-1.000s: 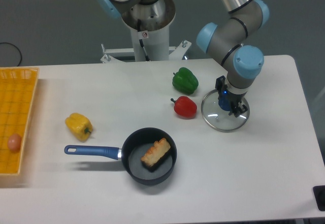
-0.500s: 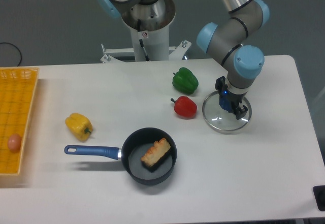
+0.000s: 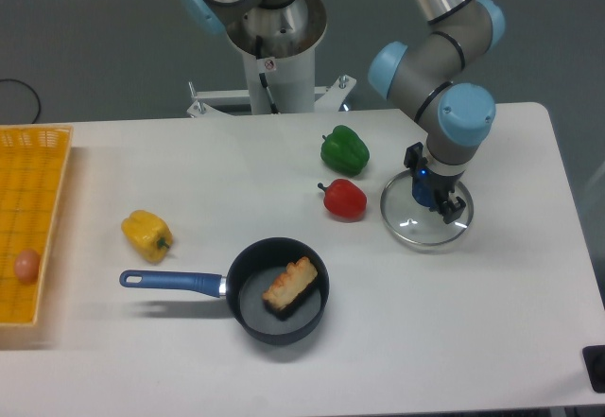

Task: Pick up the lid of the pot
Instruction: 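Lift the glass lid by its knob up off the table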

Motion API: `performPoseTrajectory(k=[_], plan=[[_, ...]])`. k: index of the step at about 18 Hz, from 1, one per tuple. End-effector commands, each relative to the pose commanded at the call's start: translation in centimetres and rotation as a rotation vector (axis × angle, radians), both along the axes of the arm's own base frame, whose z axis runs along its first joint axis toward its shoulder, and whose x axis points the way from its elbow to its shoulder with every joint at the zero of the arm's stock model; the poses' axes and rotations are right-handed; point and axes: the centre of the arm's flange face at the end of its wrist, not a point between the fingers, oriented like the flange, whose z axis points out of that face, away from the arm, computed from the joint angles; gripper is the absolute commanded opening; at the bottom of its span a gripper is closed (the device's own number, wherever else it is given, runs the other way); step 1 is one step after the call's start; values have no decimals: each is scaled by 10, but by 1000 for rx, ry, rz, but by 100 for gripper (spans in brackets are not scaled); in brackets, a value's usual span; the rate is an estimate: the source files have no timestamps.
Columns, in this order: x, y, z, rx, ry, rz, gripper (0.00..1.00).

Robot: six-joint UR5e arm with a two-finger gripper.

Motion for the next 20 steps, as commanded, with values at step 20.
performPoseTrajectory(k=[20], plan=[[-16, 34, 69, -58, -93, -100, 62]])
